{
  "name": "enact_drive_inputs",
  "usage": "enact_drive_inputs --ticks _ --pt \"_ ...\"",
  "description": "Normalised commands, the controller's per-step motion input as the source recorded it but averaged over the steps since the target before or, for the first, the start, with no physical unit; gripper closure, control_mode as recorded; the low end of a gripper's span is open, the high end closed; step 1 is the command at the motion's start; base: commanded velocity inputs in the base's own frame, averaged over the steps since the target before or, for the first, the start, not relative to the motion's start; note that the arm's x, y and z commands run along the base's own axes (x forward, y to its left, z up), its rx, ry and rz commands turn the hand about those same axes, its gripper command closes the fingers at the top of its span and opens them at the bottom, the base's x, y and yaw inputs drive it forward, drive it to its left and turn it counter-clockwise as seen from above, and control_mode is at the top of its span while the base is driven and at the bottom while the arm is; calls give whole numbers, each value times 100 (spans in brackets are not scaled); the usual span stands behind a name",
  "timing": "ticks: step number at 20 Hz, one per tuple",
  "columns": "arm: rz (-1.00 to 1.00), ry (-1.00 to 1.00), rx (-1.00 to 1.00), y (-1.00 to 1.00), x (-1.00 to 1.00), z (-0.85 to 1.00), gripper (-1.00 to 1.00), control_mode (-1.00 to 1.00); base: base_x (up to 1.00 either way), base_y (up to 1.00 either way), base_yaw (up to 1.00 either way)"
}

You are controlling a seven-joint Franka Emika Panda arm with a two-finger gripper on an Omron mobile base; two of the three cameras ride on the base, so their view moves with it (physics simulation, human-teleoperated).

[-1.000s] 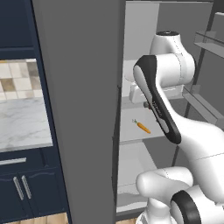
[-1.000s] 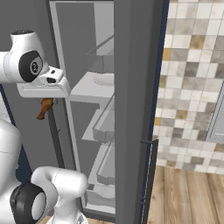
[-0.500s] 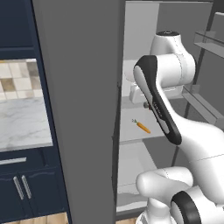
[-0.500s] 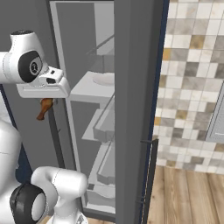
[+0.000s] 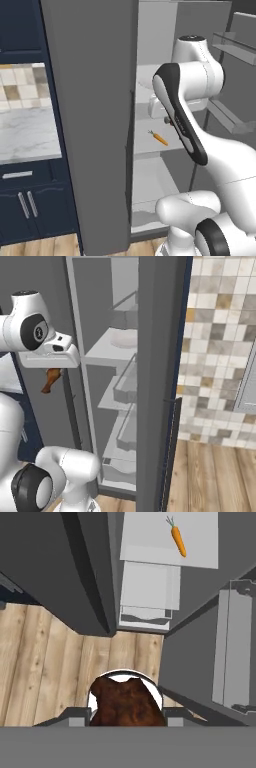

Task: Transport the chicken drumstick from the fridge to the microwave and turn on the microwave.

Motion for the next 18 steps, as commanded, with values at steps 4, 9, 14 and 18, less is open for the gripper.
enact_drive_inputs --ticks 4,9,14,18 --pt "0 0 0 0 0 0 100 100 -6 45 0" --pt "0 0 0 0 0 0 100 100 -1 70 0" --pt "0 0 0 0 0 0 100 100 -1 77 0" --pt "0 0 0 0 0 0 100 100 0 75 -1"
